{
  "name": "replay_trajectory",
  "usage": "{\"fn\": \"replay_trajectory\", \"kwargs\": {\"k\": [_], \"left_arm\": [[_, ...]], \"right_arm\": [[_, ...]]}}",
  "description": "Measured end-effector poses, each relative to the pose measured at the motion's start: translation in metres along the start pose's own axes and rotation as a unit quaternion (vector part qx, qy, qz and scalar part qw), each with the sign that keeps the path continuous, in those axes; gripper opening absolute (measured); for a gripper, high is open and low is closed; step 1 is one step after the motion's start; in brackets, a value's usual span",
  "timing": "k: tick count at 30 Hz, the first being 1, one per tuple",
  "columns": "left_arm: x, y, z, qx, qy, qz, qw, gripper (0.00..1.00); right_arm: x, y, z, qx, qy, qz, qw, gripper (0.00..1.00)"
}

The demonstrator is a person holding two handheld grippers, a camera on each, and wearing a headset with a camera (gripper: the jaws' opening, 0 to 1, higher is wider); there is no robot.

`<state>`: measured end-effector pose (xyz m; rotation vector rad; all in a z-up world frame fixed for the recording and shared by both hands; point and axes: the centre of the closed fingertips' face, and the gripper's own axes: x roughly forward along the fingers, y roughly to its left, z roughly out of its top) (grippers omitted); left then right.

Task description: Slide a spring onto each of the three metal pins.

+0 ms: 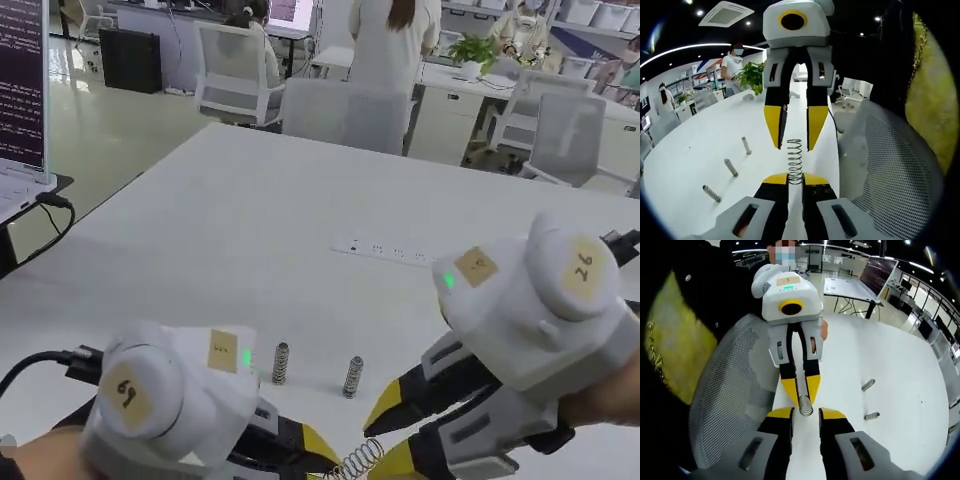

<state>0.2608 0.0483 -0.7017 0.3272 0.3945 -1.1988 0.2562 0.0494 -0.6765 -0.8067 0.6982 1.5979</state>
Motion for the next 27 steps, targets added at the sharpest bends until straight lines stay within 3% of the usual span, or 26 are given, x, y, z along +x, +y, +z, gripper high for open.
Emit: {"fn": "replay_trajectory", "kwargs": {"k": [6, 27], "left_arm": [[0.001, -0.001, 0.002, 0.003, -0.002, -0.002, 1.0, 0.01], [0.001, -0.003, 0.013, 0.007, -0.014, -0.004, 0.9999, 0.01]], "right_arm": [[0.003, 0.002, 0.004, 0.002, -0.009, 0.007, 0.9999, 0.18], [0.013, 0.007, 0.004, -0.006, -0.003, 0.024, 0.9997, 0.12]]}}
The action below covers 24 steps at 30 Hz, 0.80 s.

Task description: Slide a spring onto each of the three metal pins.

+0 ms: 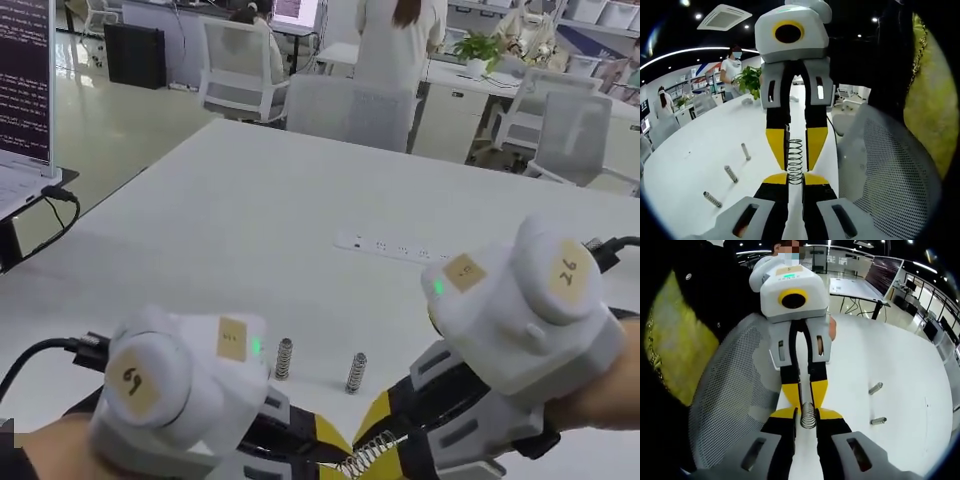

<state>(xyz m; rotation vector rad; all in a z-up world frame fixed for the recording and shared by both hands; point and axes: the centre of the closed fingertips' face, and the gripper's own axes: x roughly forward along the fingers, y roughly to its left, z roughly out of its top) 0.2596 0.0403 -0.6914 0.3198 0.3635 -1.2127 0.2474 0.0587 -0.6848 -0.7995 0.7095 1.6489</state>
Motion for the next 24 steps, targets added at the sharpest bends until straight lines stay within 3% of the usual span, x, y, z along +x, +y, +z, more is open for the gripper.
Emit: {"fn": "replay_trajectory", "kwargs": {"k": [24], "left_arm": [[0.0018, 0.0014, 0.0018, -0.012, -0.008, 0.0, 0.9999, 0.03]], "right_arm": [[0.0002, -0.0029, -0.0021, -0.01, 0.007, -0.004, 0.9999, 0.08]]}}
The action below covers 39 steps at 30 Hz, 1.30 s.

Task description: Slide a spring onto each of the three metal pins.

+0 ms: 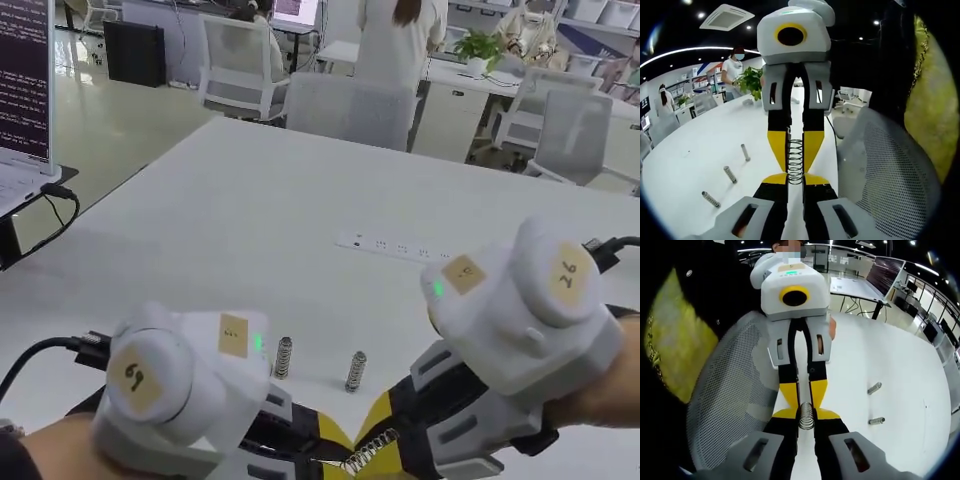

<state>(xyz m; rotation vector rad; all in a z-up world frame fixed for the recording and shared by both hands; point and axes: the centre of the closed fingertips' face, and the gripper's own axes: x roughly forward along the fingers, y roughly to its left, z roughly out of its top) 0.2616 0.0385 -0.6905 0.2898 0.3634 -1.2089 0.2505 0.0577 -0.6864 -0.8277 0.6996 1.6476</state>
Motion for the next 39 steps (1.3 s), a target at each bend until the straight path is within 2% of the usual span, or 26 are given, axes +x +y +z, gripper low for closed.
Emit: {"fn": "replay_trajectory", "kwargs": {"k": [8, 19, 30, 31, 39], "left_arm": [[0.0, 0.0, 0.0, -0.008, -0.001, 0.0, 1.0, 0.07], [0.0, 0.0, -0.002, -0.029, -0.001, 0.0, 0.9996, 0.21], [-0.002, 0.003, -0.004, -0.059, -0.001, 0.011, 0.9982, 0.48], [-0.002, 0.006, -0.004, -0.059, -0.002, 0.019, 0.9981, 0.52], [-0.007, 0.011, -0.006, -0.076, -0.003, 0.033, 0.9965, 0.74]], "right_arm": [[-0.001, -0.002, 0.001, -0.001, 0.001, -0.004, 1.0, 0.08], [-0.004, -0.004, -0.001, 0.002, 0.003, -0.009, 1.0, 0.08], [-0.006, -0.006, -0.004, 0.004, 0.006, -0.015, 0.9999, 0.08], [-0.007, -0.006, -0.004, 0.005, 0.006, -0.015, 0.9999, 0.08], [-0.009, -0.008, -0.005, 0.007, 0.006, -0.019, 0.9998, 0.08]]}}
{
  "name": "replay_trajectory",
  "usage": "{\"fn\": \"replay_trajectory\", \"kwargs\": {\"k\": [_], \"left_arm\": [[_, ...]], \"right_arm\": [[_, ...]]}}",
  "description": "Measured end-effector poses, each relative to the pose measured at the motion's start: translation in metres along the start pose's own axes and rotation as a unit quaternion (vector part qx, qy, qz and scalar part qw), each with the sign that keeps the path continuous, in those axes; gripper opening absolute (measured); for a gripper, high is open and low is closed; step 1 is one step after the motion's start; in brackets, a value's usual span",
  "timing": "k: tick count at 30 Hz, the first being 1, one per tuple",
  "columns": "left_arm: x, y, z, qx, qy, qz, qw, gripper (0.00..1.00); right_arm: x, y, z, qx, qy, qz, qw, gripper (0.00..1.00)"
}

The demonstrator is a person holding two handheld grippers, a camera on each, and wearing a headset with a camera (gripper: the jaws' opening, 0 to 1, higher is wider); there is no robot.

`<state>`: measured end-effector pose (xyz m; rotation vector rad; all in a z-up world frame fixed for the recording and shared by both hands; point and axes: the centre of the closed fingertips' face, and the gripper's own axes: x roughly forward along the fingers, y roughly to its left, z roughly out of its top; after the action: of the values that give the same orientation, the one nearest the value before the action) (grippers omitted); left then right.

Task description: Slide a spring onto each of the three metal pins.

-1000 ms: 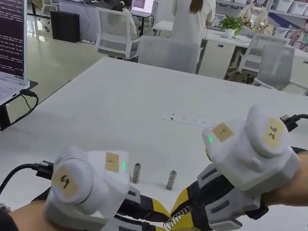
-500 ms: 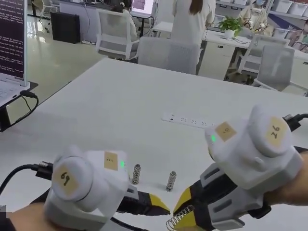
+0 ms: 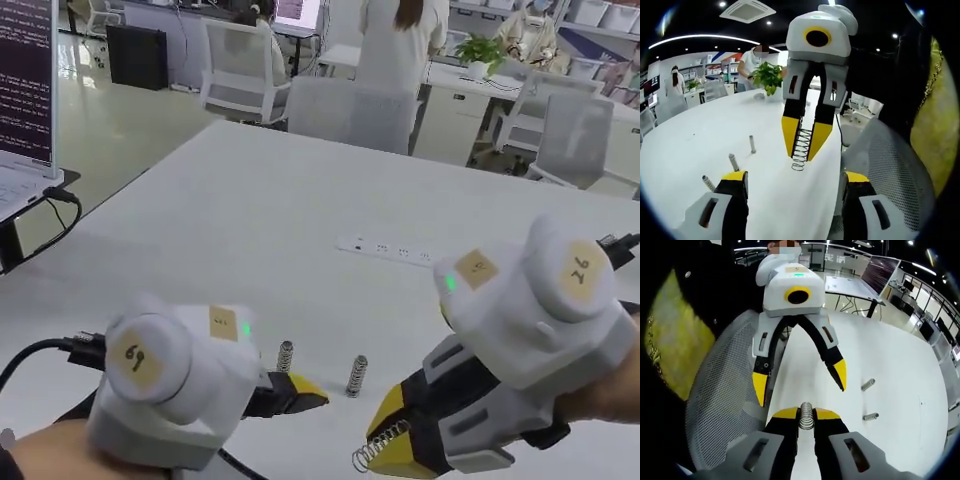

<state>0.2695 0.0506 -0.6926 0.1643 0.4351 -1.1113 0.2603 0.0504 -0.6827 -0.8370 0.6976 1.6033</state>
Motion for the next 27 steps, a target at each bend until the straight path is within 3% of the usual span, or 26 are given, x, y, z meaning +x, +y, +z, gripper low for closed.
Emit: {"fn": "replay_trajectory", "kwargs": {"k": [9, 27], "left_arm": [[-0.012, 0.014, 0.002, -0.016, -0.018, 0.032, 0.9992, 0.88], [-0.045, 0.041, -0.009, -0.034, -0.032, 0.093, 0.9946, 0.9]], "right_arm": [[-0.002, -0.002, -0.001, 0.003, -0.001, -0.005, 1.0, 0.08], [-0.015, -0.016, -0.015, 0.023, 0.005, -0.025, 0.9994, 0.08]]}}
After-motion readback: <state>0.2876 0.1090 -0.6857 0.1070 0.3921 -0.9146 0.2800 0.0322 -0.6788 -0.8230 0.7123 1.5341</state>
